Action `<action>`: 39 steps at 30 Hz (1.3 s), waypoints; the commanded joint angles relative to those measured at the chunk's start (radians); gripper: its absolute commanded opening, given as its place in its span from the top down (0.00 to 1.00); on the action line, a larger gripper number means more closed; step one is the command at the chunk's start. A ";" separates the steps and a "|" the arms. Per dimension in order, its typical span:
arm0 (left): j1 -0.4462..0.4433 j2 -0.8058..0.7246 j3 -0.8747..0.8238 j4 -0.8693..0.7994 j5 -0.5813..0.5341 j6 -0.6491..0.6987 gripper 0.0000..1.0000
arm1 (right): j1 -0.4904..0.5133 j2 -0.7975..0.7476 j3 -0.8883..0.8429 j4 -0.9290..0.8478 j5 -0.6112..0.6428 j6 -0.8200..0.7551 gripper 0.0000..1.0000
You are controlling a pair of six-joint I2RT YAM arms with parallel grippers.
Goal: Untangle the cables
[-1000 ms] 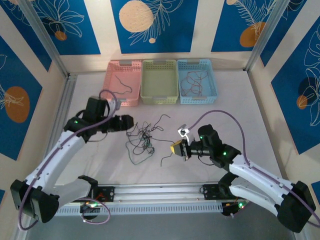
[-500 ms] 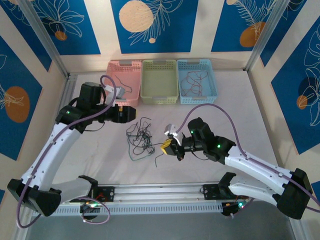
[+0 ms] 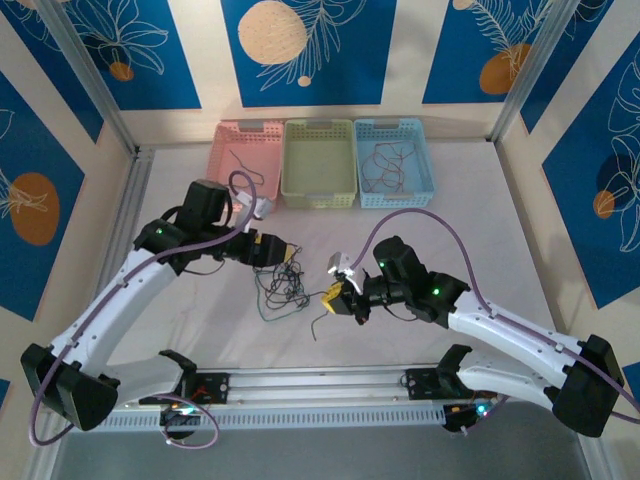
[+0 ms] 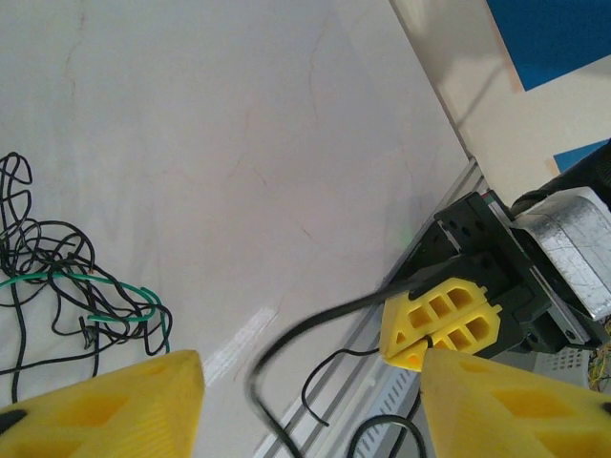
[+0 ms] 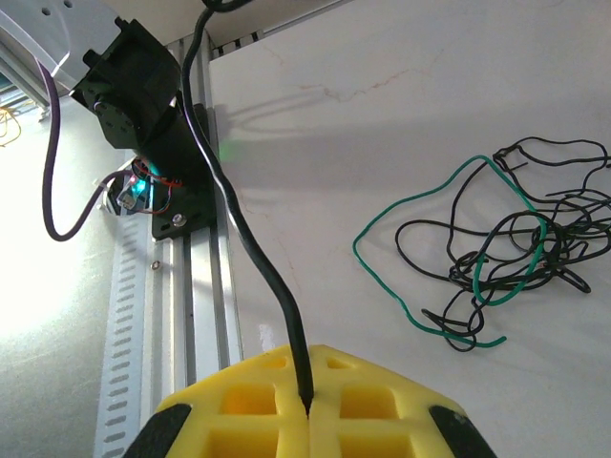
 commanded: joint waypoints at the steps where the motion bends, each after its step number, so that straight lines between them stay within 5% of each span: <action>1: -0.015 0.004 -0.025 0.046 0.039 -0.009 0.45 | 0.005 0.010 0.027 0.000 -0.031 -0.011 1.00; 8: -0.019 0.019 -0.046 0.094 0.012 -0.028 0.62 | 0.004 0.016 0.025 0.002 -0.034 -0.010 1.00; 14: -0.018 0.020 -0.054 0.144 -0.064 -0.051 1.00 | 0.004 0.005 0.011 0.012 -0.005 0.002 1.00; 19: 0.008 -0.031 0.095 0.085 -0.305 -0.032 1.00 | 0.005 -0.003 -0.010 0.004 0.116 0.015 1.00; 27: 0.210 -0.086 0.454 0.006 -0.448 -0.060 1.00 | 0.012 0.063 -0.002 -0.061 0.365 -0.002 1.00; 39: 0.246 -0.222 0.559 -0.001 -0.721 -0.006 1.00 | -0.064 0.056 -0.037 -0.097 0.618 0.062 1.00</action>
